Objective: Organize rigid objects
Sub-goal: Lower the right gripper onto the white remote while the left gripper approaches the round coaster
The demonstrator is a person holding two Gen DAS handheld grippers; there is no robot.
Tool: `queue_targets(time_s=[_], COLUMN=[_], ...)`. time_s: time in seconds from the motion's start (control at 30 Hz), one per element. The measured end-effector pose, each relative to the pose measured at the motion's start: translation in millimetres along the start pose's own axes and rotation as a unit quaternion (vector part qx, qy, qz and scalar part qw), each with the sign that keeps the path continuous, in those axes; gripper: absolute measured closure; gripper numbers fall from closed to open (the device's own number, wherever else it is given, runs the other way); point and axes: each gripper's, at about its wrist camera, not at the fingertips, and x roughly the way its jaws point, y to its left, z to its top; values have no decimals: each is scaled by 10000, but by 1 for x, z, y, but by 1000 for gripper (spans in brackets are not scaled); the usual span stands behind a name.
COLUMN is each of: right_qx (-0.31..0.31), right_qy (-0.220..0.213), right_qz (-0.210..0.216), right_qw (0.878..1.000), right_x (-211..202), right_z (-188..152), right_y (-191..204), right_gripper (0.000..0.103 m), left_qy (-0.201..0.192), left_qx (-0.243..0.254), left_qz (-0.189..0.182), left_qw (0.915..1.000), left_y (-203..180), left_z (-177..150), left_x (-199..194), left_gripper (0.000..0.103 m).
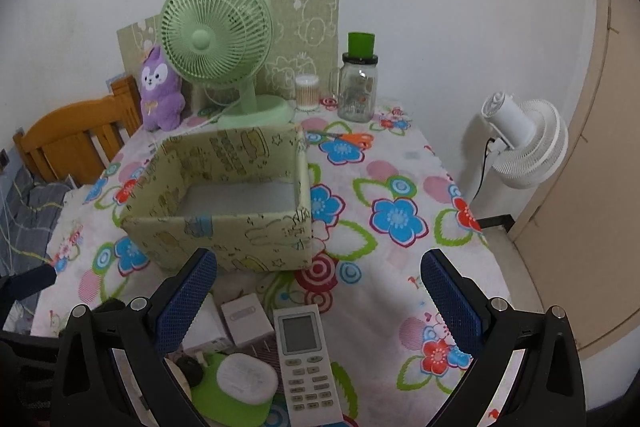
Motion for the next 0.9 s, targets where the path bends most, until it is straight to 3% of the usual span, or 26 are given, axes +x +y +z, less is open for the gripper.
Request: queue_targets(time_s=[0.47,0.9], right_qx=[-177,-219], right_qy=[383,742], right_qz=[-162,-35], right_qw=[9990,9970], right_x=[29,48], right_z=[-34,-57], right_y=[2,15], right_gripper=[0,0], left_qy=[576,965], left_qx=[-43,-23], left_qz=[-167,-265], left_qw=[9982,9950], left_y=[-2,5], left_z=[-33,-61], left_x=[40,60], left_gripper=[0,0])
